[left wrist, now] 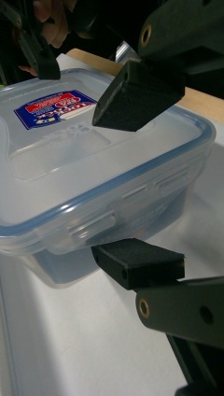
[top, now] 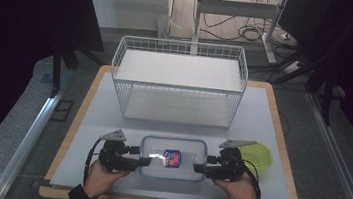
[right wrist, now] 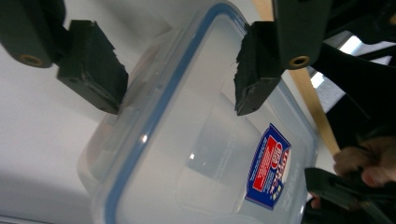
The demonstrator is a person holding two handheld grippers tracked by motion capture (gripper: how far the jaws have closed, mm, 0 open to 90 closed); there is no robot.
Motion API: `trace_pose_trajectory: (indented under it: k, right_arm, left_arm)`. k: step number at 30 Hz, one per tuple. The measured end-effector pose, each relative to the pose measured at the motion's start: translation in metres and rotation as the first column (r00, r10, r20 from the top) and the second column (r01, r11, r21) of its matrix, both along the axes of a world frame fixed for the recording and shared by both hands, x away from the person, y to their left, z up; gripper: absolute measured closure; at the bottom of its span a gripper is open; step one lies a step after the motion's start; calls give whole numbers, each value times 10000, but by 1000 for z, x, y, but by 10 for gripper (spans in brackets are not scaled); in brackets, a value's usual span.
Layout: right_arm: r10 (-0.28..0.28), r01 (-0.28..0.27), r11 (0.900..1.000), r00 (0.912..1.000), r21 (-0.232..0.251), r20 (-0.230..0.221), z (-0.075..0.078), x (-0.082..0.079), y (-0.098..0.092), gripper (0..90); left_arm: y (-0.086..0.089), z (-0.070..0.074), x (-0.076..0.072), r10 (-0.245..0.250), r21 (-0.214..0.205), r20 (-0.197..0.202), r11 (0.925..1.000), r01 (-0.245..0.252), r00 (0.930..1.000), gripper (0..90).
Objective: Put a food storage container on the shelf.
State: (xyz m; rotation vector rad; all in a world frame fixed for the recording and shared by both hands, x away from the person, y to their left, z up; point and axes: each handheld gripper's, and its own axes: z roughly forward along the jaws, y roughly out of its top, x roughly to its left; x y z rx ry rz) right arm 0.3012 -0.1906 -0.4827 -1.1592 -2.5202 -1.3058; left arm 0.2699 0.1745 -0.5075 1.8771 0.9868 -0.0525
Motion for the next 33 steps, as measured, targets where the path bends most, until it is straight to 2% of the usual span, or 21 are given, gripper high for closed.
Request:
trace_pose_trajectory:
  k: [2, 5, 7, 11, 13, 15, 19, 21, 23, 26, 33]
  right_arm:
    - [12, -9, 9997, 9999, 233, -149, -1, 1, -4, 406]
    - [36, -25, 9991, 9997, 412, -247, 0, 0, -7, 446]
    - [29, -11, 9988, 9993, 484, -379, -1, 0, -9, 454]
    - [-33, 54, 9985, 9992, 541, -397, 0, -3, -10, 477]
    - [-96, 130, 9976, 9988, 687, -490, 0, -4, -12, 495]
    - [-150, 203, 9955, 9982, 924, -576, -2, -4, -14, 509]
    - [-316, 377, 9942, 9976, 1012, -614, -1, -6, -14, 517]
    - [-534, 611, 9922, 9960, 1089, -723, -1, -7, -14, 529]
    - [-670, 724, 9916, 9963, 1070, -533, 0, -9, -13, 531]
    - [-813, 851, 9901, 9960, 1115, -380, 2, -8, -13, 530]
    - [-927, 922, 9872, 9957, 1304, -28, 16, -7, -12, 529]
  left_arm:
    - [-1, -4, -1, -100, -77, -289, 9999, 98, 9995, 322]
    - [-1, -5, -3, -93, -112, -301, 9999, 89, 9995, 306]
    - [2, -3, -3, -15, -237, -271, 9997, 9, 9996, 350]
    - [10, -7, -1, -71, -1022, -673, 9948, 2, 9977, 422]
    - [13, -8, -1, -134, -1189, -730, 9929, 46, 9972, 456]
    - [13, -7, -2, -93, -1180, -691, 9930, 11, 9976, 463]
    - [12, -7, -3, 57, -1264, -685, 9919, -143, 9976, 469]
    - [11, -5, -4, 222, -1172, -532, 9927, -283, 9983, 474]
    - [10, -3, -5, 230, -991, -389, 9947, -268, 9990, 481]
    - [9, -2, -4, 315, -1093, -428, 9934, -360, 9986, 484]
    - [11, 13, -2, 342, -1128, -52, 9930, -346, 9994, 486]
